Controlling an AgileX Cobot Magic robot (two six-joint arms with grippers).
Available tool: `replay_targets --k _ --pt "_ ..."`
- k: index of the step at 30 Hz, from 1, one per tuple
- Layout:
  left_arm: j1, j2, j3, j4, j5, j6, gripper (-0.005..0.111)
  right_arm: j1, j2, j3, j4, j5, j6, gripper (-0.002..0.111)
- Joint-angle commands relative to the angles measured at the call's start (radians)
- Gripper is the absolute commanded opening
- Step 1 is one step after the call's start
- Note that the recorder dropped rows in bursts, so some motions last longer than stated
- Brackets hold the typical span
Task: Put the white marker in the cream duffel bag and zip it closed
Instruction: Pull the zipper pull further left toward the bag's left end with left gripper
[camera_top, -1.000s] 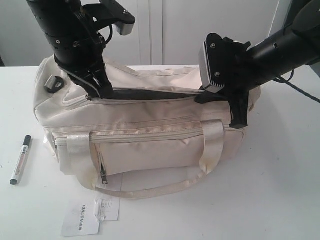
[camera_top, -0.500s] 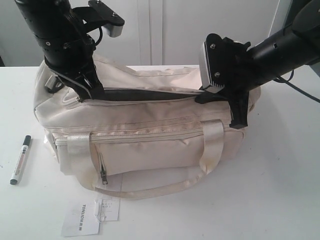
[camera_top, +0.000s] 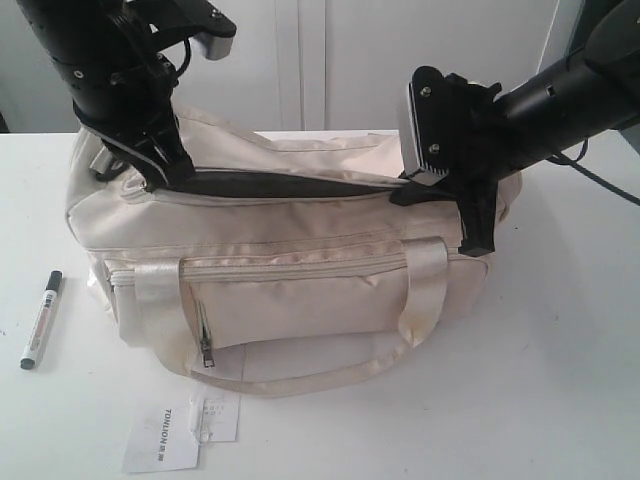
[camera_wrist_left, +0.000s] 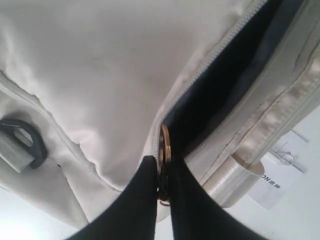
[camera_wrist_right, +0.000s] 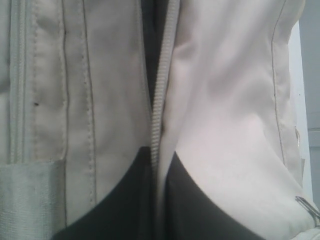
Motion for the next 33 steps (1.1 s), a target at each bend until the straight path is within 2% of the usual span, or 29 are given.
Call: replay_targets --k 1,5,12,21,30,33 --pt "0.057 -0.029 0.006 0.017 0.094 0.0 0.0 -0.009 -0.01 0.004 -0.027 -0.013 0.006 0.0" --pt "0.085 -0.029 0.006 -0.024 0.094 0.007 0.0 -0.009 -0.01 0.004 -0.027 -0.013 0.006 0.0" --pt "0.085 -0.03 0.006 -0.019 0.094 0.013 0.0 -0.009 -0.01 0.004 -0.027 -0.013 0.006 0.0" --pt "0.155 -0.035 0.043 -0.06 0.094 0.018 0.0 -0.009 -0.01 0.004 -0.027 -0.013 0.006 0.0" --pt "0.156 -0.069 0.082 -0.118 0.09 0.049 0.0 -0.009 -0.01 0.004 -0.027 -0.002 0.011 0.0" --pt "0.156 -0.081 0.082 -0.141 0.064 0.068 0.0 -0.009 -0.011 0.004 -0.023 0.008 0.068 0.0"
